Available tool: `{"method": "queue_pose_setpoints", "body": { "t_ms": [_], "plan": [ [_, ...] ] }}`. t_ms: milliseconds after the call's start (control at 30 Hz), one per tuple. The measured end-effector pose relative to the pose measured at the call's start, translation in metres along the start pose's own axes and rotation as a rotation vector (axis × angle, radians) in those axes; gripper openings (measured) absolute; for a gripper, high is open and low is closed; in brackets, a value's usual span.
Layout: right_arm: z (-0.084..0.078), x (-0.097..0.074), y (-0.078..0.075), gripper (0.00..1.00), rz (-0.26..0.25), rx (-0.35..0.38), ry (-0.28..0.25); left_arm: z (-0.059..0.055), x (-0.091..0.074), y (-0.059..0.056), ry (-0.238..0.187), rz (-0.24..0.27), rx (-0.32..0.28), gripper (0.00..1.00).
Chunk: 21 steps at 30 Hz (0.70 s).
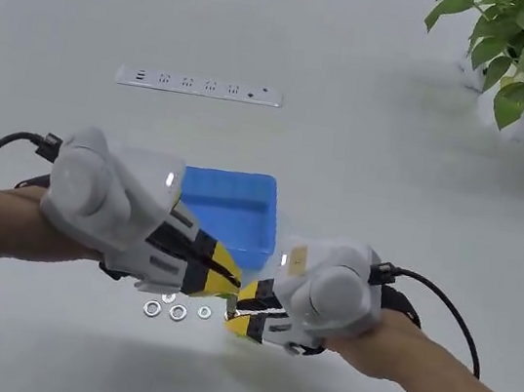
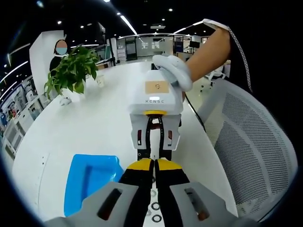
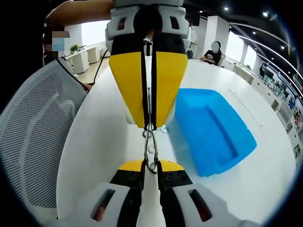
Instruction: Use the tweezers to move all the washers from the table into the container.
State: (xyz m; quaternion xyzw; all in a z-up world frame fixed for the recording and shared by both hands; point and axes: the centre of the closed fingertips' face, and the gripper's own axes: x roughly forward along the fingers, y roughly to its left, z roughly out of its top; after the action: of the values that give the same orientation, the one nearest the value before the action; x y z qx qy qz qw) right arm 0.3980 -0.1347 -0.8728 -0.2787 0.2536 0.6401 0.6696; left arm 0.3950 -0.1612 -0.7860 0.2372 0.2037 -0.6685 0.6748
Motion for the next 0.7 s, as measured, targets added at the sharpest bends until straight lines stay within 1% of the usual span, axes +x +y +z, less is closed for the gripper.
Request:
{"method": "queue_pose_setpoints", "body": {
  "t_ms": [167, 300, 433, 700],
  "plan": [
    [-0.0002, -0.0005, 0.0001, 0.12, -0.001, 0.007, 0.002, 0.0003, 0.0005, 0.0024, -0.014, 0.000, -0.026, 0.05],
    [-0.0011, 0.0001, -0.0011, 0.12, -0.004, 0.047, 0.008, 0.0007, 0.0011, 0.0042, -0.017, 0.004, -0.028, 0.05],
    [-0.0020, 0.0002, -0.0022, 0.11, -0.006, 0.061, 0.016, 0.0017, 0.0025, 0.0052, -0.027, 0.008, -0.039, 0.05],
    [-0.0025, -0.0004, -0.0020, 0.09, -0.008, 0.076, 0.022, 0.0023, 0.0033, 0.0049, -0.025, 0.005, -0.042, 0.05]
  ]
}}
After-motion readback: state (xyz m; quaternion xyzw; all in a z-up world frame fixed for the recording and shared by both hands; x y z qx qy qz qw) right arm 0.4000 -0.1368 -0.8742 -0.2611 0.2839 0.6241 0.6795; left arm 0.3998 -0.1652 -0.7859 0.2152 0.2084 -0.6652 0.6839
